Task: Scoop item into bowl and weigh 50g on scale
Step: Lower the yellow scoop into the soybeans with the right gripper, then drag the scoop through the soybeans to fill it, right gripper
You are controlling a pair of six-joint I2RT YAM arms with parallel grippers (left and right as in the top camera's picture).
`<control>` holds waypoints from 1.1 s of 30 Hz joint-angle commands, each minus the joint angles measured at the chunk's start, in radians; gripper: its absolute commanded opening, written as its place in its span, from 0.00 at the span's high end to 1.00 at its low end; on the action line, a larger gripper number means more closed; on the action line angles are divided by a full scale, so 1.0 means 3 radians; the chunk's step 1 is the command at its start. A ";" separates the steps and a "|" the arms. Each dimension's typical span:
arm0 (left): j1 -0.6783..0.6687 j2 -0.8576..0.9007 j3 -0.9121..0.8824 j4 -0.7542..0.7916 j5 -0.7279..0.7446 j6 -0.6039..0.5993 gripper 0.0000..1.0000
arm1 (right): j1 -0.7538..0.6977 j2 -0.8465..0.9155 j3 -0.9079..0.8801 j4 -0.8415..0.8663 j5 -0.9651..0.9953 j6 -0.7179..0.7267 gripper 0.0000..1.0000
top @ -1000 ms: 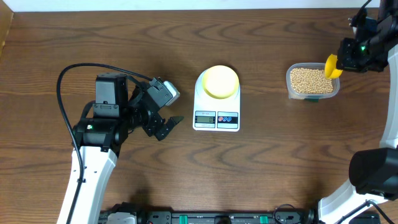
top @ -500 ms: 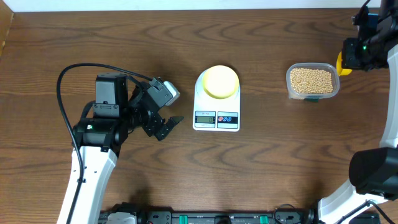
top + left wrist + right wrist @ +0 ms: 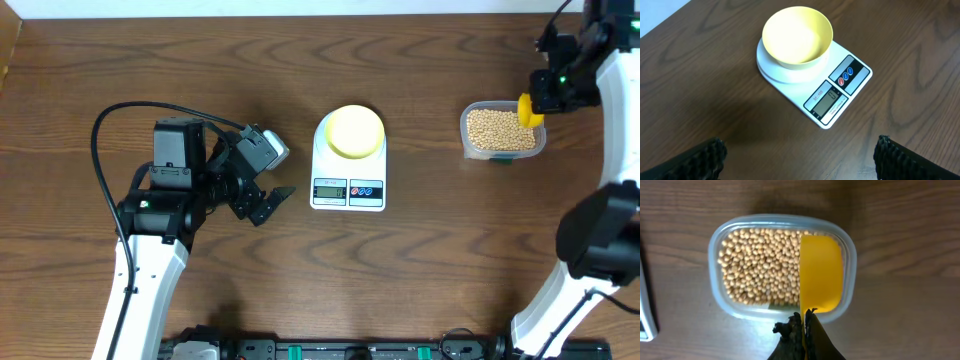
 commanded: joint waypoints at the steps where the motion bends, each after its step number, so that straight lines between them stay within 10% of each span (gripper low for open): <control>1: 0.0020 0.0015 0.0057 0.0001 -0.0005 0.0022 0.04 | 0.0023 0.0041 -0.0009 0.0050 -0.0037 0.0043 0.99; 33: 0.0020 0.0015 0.0057 0.0001 -0.0005 0.0022 0.04 | 0.0106 0.0380 -0.0010 -0.0198 -0.0282 0.0081 0.99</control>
